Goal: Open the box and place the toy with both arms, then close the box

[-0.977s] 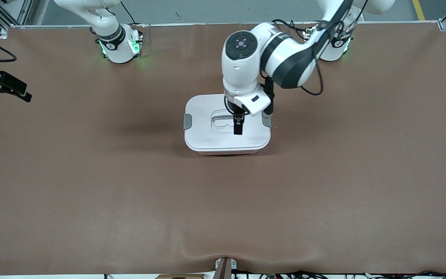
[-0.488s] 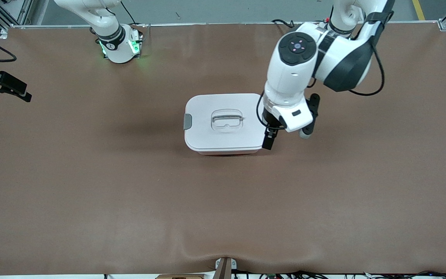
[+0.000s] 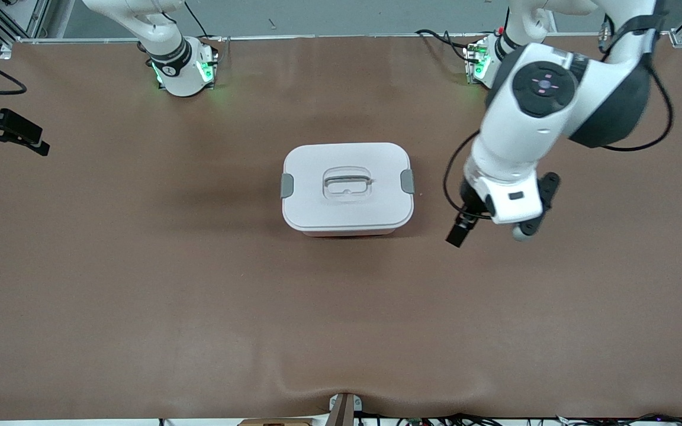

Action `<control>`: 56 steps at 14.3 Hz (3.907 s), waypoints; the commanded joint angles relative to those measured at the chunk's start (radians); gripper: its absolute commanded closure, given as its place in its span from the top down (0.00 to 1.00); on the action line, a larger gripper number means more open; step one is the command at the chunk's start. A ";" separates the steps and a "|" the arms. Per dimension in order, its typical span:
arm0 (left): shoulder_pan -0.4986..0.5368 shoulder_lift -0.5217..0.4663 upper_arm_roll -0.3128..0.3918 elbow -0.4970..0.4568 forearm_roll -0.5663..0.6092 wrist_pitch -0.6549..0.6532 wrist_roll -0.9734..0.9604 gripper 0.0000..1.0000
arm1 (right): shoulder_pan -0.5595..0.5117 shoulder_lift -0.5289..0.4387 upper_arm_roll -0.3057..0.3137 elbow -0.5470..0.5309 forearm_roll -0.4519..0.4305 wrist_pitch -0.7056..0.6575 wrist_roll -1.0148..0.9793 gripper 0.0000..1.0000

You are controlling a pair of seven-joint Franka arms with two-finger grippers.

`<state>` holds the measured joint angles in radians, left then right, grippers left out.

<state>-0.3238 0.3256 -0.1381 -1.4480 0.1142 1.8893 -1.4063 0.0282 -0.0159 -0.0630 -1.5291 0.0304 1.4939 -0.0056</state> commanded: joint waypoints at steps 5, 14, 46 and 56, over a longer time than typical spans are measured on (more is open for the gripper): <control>0.181 -0.029 -0.029 -0.005 0.018 -0.022 0.360 1.00 | 0.015 0.013 0.000 0.007 0.000 0.028 0.018 1.00; 0.292 -0.154 0.000 -0.008 0.002 -0.165 0.876 1.00 | 0.013 0.008 -0.004 0.012 -0.001 0.028 0.018 1.00; 0.285 -0.407 0.146 -0.129 -0.097 -0.308 1.354 1.00 | 0.010 0.013 -0.003 0.014 -0.003 0.031 0.018 1.00; 0.285 -0.405 0.146 -0.132 -0.097 -0.308 1.354 1.00 | 0.010 0.013 -0.001 0.014 -0.003 0.032 0.016 1.00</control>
<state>-0.0368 -0.0851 0.0054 -1.5921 0.0038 1.5840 -0.0718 0.0419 -0.0030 -0.0704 -1.5240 0.0294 1.5292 -0.0023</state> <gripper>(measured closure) 0.000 0.000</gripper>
